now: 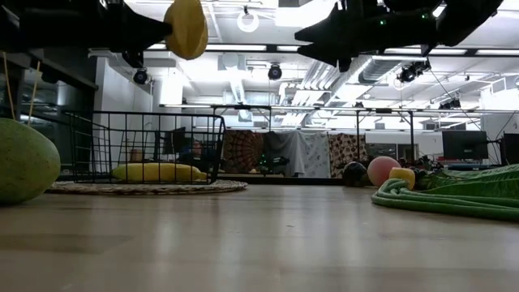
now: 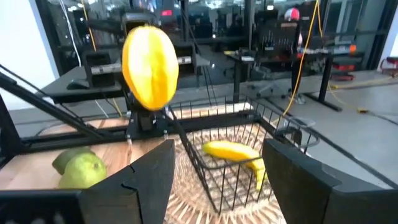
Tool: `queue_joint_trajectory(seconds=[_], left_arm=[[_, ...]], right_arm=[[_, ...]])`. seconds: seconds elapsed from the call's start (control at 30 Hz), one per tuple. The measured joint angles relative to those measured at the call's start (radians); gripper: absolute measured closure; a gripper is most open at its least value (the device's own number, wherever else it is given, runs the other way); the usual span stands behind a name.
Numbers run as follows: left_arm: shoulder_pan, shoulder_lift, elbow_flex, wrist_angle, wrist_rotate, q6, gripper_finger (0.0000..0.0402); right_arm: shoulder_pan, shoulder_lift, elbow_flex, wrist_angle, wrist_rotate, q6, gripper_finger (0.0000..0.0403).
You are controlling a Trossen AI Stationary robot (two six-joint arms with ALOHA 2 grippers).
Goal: Build produce basket
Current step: Put the yellow starfruit into the wire basket
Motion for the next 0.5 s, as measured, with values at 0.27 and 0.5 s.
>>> queue_joint_trajectory(seconds=[0.27,0.5], left_arm=[[0.000,-0.005,0.030,-0.081,-0.241,-0.025,0.0397],[0.001,0.050,0.172,-0.511,-0.841,-0.070,0.0397]], right_arm=[[0.000,0.000,0.000,-0.006,0.000,0.012,0.0169],[0.000,0.000,0.000,-0.045,0.016,0.055,0.0169]])
